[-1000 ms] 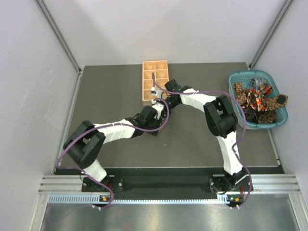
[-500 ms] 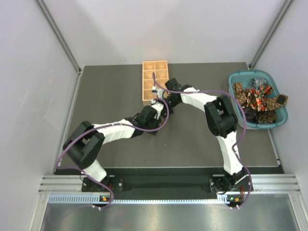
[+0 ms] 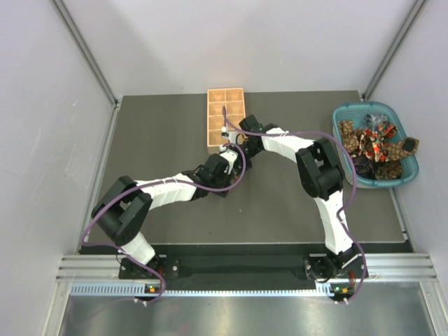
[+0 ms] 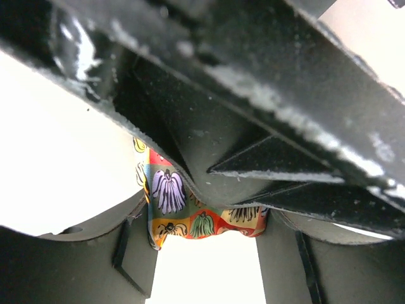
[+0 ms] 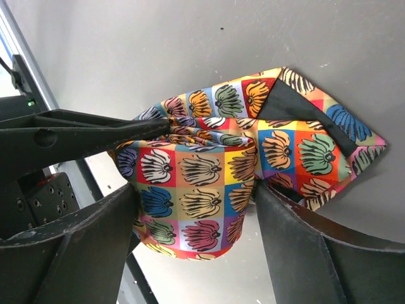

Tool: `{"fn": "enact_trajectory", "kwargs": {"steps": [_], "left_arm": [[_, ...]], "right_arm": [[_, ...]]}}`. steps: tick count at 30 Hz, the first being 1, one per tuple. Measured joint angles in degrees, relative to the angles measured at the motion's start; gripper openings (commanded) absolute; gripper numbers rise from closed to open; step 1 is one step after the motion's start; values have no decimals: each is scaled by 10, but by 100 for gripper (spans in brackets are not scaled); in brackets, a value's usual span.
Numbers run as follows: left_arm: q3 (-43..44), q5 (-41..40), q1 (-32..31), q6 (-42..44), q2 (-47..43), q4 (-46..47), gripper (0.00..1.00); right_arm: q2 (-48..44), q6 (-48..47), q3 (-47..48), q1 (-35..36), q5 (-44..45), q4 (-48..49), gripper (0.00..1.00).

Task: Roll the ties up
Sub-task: Roll the tie

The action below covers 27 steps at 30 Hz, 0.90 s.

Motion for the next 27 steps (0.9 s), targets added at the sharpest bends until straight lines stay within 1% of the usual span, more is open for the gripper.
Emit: {"fn": "enact_trajectory", "kwargs": {"steps": [1, 5, 8, 9, 11, 12, 13, 16, 19, 27], "left_arm": [[0, 0, 0, 0, 0, -1, 60], [0, -4, 0, 0, 1, -7, 60], [0, -4, 0, 0, 2, -14, 66], [0, -4, 0, 0, 2, -15, 73], [0, -3, 0, -1, 2, -16, 79], [0, -3, 0, -3, 2, -16, 82], [0, -3, 0, -4, 2, -16, 88], [0, -1, 2, -9, 1, -16, 95], [0, 11, 9, -11, -3, -16, 99], [-3, 61, 44, -24, -40, -14, 99]], "right_arm": [[0, 2, 0, 0, 0, 0, 72], [3, 16, 0, 7, 0, -2, 54], [3, 21, 0, 13, 0, -1, 50], [3, 22, 0, 14, 0, -2, 47], [5, 25, 0, 14, -3, -3, 44], [6, 25, 0, 15, -4, -5, 43], [9, 26, 2, 15, -6, -7, 43], [19, 26, 13, 15, -13, -14, 41], [27, 26, 21, 15, -20, -19, 40], [29, 26, 24, 15, -24, -22, 40]]}}
